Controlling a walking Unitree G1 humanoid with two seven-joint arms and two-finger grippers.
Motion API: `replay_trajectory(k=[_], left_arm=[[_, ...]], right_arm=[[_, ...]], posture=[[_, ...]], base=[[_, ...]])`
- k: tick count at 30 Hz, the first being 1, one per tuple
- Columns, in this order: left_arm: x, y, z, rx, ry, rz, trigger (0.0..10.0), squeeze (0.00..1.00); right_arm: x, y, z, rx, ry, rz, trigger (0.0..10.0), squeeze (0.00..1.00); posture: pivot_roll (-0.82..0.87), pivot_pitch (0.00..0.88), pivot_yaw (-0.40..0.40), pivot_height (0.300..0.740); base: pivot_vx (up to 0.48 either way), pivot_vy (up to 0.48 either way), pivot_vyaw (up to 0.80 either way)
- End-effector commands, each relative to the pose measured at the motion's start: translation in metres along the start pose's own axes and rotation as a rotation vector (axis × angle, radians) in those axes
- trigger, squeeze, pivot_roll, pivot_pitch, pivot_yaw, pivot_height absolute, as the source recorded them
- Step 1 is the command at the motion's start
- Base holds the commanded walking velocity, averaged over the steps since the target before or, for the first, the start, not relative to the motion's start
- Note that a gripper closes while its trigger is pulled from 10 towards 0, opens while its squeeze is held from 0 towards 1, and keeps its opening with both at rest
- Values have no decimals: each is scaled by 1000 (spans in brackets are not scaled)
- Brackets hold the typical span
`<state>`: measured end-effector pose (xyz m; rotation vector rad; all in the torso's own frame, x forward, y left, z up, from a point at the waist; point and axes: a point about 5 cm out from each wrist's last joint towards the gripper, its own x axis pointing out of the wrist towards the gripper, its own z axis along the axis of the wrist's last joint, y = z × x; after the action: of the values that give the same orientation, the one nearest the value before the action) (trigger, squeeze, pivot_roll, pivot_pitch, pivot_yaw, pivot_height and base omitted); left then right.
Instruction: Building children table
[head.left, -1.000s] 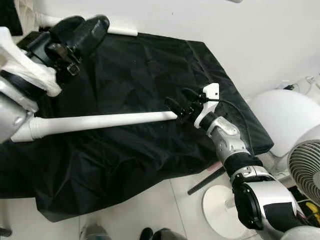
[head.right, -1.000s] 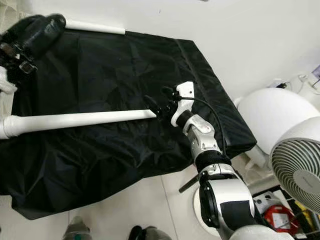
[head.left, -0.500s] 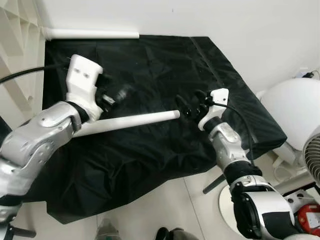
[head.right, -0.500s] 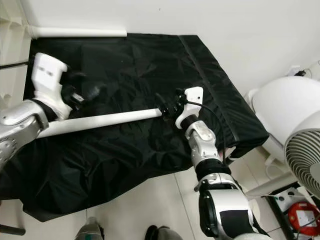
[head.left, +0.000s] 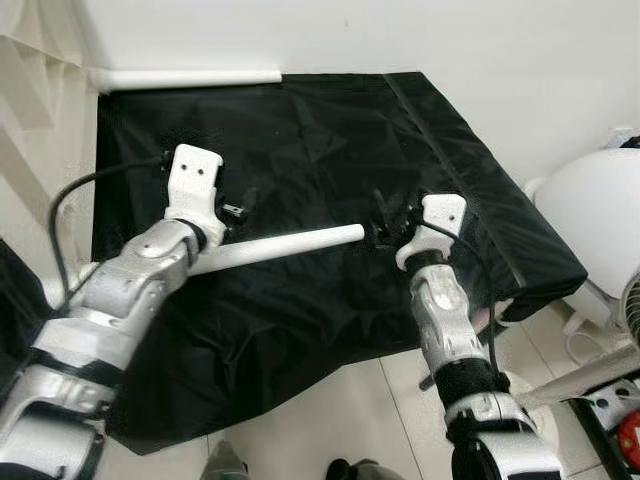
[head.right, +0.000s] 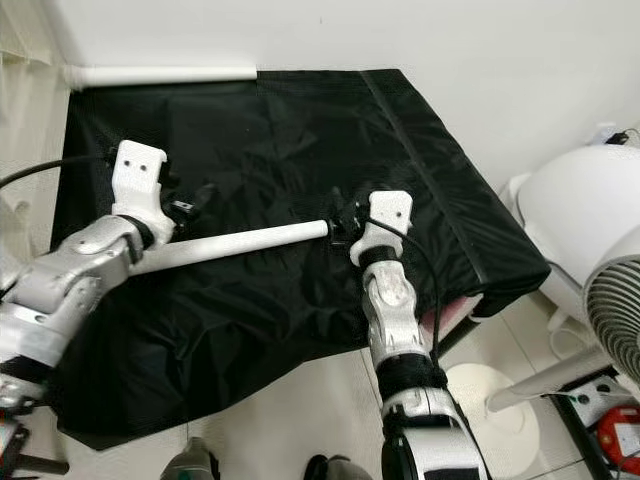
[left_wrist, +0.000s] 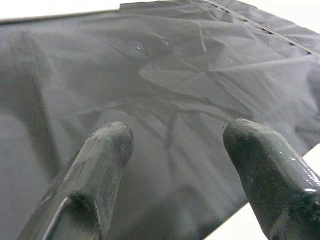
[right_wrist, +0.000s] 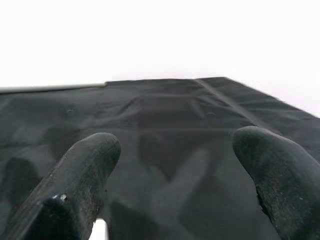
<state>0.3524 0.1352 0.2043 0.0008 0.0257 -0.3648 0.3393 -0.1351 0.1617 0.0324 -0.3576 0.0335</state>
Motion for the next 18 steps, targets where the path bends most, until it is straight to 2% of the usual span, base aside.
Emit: replay_trajectory(k=[1, 4, 6, 11, 13, 18], left_arm=[[0, 10, -7, -13, 29, 124, 10000, 0], [0, 13, -7, -10, 11, 151, 10000, 0], [-4, 17, -14, -26, -34, 220, 10000, 0], [-11, 17, -21, -26, -74, 250, 10000, 0], [-14, 16, -31, -82, -84, 270, 10000, 0], [-15, 14, -34, -63, -112, 292, 10000, 0]], right_arm=[[-2, -2, 3, -15, -12, -16, 10000, 0], [-4, -3, 3, -38, -8, -27, 10000, 0], [-12, -4, 2, -27, 1, -34, 10000, 0], [-20, -4, 1, -32, 0, -32, 10000, 0], [-25, -5, -1, -52, 8, -38, 10000, 0], [-29, -7, -2, -63, 16, -47, 10000, 0]], posture=[[96, 76, 2, 740], [88, 74, 2, 740], [75, 54, -30, 740], [69, 35, -49, 740], [52, 7, -44, 740], [52, 7, -44, 740]], base=[[0, 0, 0], [0, 0, 0], [0, 0, 0], [0, 0, 0], [0, 0, 0], [0, 0, 0]])
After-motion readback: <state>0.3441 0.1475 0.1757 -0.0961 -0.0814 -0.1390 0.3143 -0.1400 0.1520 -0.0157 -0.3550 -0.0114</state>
